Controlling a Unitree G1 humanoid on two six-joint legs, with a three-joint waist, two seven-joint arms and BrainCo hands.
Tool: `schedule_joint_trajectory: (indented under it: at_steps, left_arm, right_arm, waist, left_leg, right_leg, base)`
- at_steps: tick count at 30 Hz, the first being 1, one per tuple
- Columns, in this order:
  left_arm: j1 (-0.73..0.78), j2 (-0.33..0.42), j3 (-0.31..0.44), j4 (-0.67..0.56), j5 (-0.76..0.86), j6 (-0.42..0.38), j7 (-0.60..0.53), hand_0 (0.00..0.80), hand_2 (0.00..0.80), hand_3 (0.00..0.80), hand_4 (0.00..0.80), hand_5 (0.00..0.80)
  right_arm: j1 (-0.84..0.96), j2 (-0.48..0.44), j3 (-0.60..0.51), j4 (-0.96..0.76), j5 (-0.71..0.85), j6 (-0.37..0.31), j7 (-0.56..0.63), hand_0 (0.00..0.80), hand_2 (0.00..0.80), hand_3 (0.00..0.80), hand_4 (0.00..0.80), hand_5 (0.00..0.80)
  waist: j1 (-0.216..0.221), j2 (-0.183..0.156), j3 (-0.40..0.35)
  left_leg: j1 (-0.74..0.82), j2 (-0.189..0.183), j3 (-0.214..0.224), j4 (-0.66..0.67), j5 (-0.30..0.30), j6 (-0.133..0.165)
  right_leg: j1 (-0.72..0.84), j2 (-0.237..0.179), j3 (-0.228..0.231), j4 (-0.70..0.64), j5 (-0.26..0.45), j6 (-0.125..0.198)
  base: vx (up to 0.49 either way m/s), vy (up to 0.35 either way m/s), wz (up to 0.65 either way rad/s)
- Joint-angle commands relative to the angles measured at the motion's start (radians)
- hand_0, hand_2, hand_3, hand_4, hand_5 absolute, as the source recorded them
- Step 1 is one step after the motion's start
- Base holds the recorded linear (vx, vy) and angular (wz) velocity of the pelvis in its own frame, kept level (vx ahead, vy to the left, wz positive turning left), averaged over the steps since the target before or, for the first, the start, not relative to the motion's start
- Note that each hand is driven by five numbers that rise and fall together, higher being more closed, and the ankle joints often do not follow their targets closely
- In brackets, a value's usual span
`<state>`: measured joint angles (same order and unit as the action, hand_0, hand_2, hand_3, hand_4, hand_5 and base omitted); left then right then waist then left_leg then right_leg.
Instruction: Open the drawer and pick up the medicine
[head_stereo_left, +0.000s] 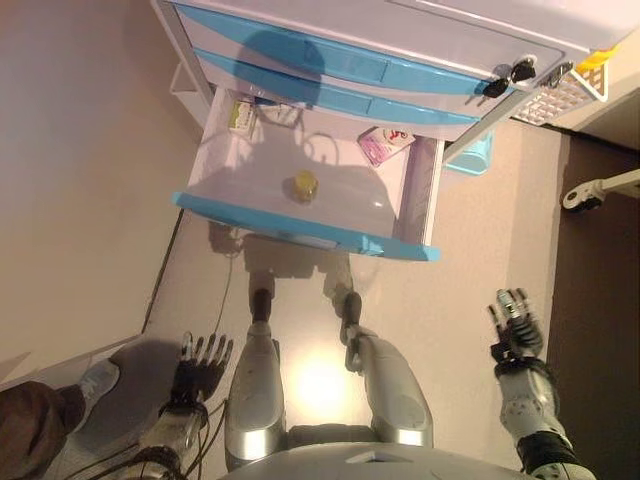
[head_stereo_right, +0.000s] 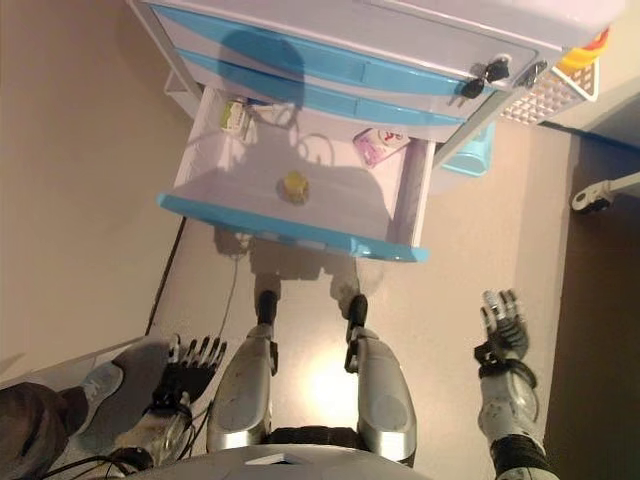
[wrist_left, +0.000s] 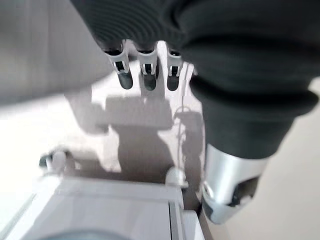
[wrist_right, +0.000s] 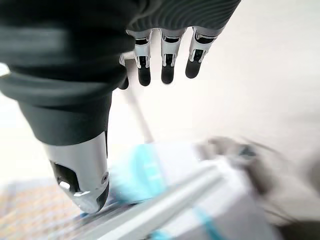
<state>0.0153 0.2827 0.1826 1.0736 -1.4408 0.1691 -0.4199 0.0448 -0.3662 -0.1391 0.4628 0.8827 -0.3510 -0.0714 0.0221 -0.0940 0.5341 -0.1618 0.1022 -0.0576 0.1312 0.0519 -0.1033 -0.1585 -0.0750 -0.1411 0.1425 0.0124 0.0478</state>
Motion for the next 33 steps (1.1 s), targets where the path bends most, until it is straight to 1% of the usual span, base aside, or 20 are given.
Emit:
schedule_joint_trajectory:
  at_steps: [1, 2, 3, 5, 7, 9, 15, 19, 22, 24, 33]
  left_arm:
    - [0.070, 0.022, 0.003, 0.020, 0.143, -0.066, -0.017, 0.000, 0.000, 0.000, 0.000, 0.000]
    - [0.075, 0.018, -0.002, 0.022, 0.139, -0.066, -0.017, 0.000, 0.000, 0.000, 0.000, 0.000]
    - [0.082, 0.013, 0.002, 0.023, 0.142, -0.065, -0.019, 0.000, 0.000, 0.000, 0.000, 0.000]
    - [0.097, 0.006, 0.003, 0.025, 0.165, -0.096, -0.030, 0.000, 0.000, 0.000, 0.000, 0.000]
    - [0.105, 0.000, -0.001, 0.027, 0.180, -0.125, -0.039, 0.000, 0.000, 0.000, 0.000, 0.000]
    - [0.107, 0.002, -0.006, 0.017, 0.197, -0.184, -0.046, 0.000, 0.000, 0.000, 0.000, 0.000]
    - [0.111, 0.019, -0.027, -0.044, 0.248, -0.284, -0.025, 0.000, 0.000, 0.000, 0.000, 0.000]
    - [0.108, 0.039, -0.037, -0.077, 0.305, -0.322, 0.008, 0.000, 0.000, 0.000, 0.000, 0.000]
    - [0.103, 0.061, -0.057, -0.094, 0.360, -0.367, 0.027, 0.000, 0.000, 0.000, 0.000, 0.000]
    - [0.100, 0.070, -0.071, -0.110, 0.373, -0.391, 0.035, 0.000, 0.000, 0.000, 0.000, 0.000]
    - [0.101, 0.102, -0.124, -0.212, 0.425, -0.449, 0.045, 0.000, 0.000, 0.000, 0.000, 0.000]
  right_arm:
    - [0.016, -0.105, -0.052, -0.180, -0.245, -0.136, -0.090, 0.000, 0.000, 0.000, 0.000, 0.000]
    - [0.018, -0.117, -0.061, -0.225, -0.310, -0.151, -0.110, 0.000, 0.000, 0.000, 0.000, 0.000]
    - [0.016, -0.133, -0.068, -0.280, -0.366, -0.141, -0.131, 0.000, 0.000, 0.000, 0.000, 0.000]
    - [0.011, -0.174, -0.077, -0.369, -0.475, -0.150, -0.145, 0.000, 0.000, 0.000, 0.000, 0.000]
    - [0.003, -0.226, -0.089, -0.452, -0.562, -0.122, -0.154, 0.000, 0.000, 0.000, 0.000, 0.000]
    - [-0.014, -0.276, -0.095, -0.518, -0.631, -0.101, -0.149, 0.000, 0.000, 0.000, 0.000, 0.000]
    - [-0.103, -0.381, -0.080, -0.653, -0.708, -0.021, -0.056, 0.000, 0.000, 0.000, 0.000, 0.000]
    - [-0.173, -0.435, -0.025, -0.700, -0.769, 0.017, 0.013, 0.000, 0.000, 0.000, 0.000, 0.000]
    - [-0.229, -0.479, 0.021, -0.718, -0.766, 0.049, 0.064, 0.000, 0.000, 0.000, 0.000, 0.000]
    - [-0.262, -0.493, 0.050, -0.721, -0.768, 0.061, 0.099, 0.000, 0.000, 0.000, 0.000, 0.000]
    - [-0.377, -0.526, 0.203, -0.722, -0.814, 0.114, 0.210, 0.000, 0.000, 0.000, 0.000, 0.000]
  waist:
    - [-0.008, -0.043, -0.098]
    - [-0.007, -0.043, -0.103]
    - [-0.006, -0.042, -0.107]
    - [-0.003, -0.040, -0.115]
    - [0.001, -0.038, -0.122]
    - [0.008, -0.037, -0.126]
    - [0.041, -0.034, -0.132]
    - [0.063, -0.038, -0.134]
    - [0.077, -0.042, -0.134]
    - [0.085, -0.044, -0.132]
    - [0.131, -0.049, -0.118]
  left_leg:
    - [-0.016, -0.056, 0.042, 0.035, -0.086, 0.057]
    - [-0.012, -0.057, 0.043, 0.028, -0.087, 0.057]
    - [-0.008, -0.058, 0.043, 0.025, -0.089, 0.058]
    - [-0.001, -0.059, 0.043, 0.016, -0.092, 0.059]
    - [0.006, -0.061, 0.043, 0.008, -0.094, 0.059]
    - [0.008, -0.062, 0.042, 0.004, -0.095, 0.059]
    - [0.012, -0.067, 0.029, -0.005, -0.099, 0.055]
    - [0.009, -0.070, 0.019, -0.003, -0.098, 0.055]
    - [0.005, -0.069, 0.015, 0.000, -0.098, 0.054]
    - [0.002, -0.069, 0.010, 0.002, -0.097, 0.053]
    - [-0.012, -0.076, -0.015, -0.004, -0.086, 0.051]
  right_leg:
    - [0.029, -0.010, -0.002, -0.052, 0.030, 0.075]
    - [0.033, -0.012, -0.002, -0.058, 0.030, 0.076]
    - [0.037, -0.013, -0.002, -0.062, 0.029, 0.077]
    - [0.044, -0.017, -0.003, -0.069, 0.025, 0.079]
    - [0.051, -0.020, -0.003, -0.075, 0.024, 0.080]
    - [0.056, -0.022, -0.003, -0.078, 0.021, 0.081]
    - [0.071, -0.028, -0.017, -0.083, 0.016, 0.081]
    - [0.077, -0.030, -0.027, -0.083, 0.014, 0.077]
    - [0.082, -0.032, -0.034, -0.084, 0.013, 0.076]
    - [0.082, -0.031, -0.036, -0.084, 0.013, 0.075]
    - [0.081, -0.033, -0.059, -0.087, 0.020, 0.074]
  base:
    - [0.021, 0.030, 0.03]
    - [0.018, 0.037, 0.04]
    - [0.012, 0.054, 0.05]
    - [0.012, 0.062, 0.05]
    - [0.016, 0.049, 0.06]
    - [0.009, 0.037, 0.05]
    - [0.002, 0.017, 0.07]
    - [-0.006, 0.002, 0.10]
    - [-0.007, -0.008, 0.07]
    - [-0.015, -0.009, 0.05]
    - [-0.015, -0.016, 0.08]
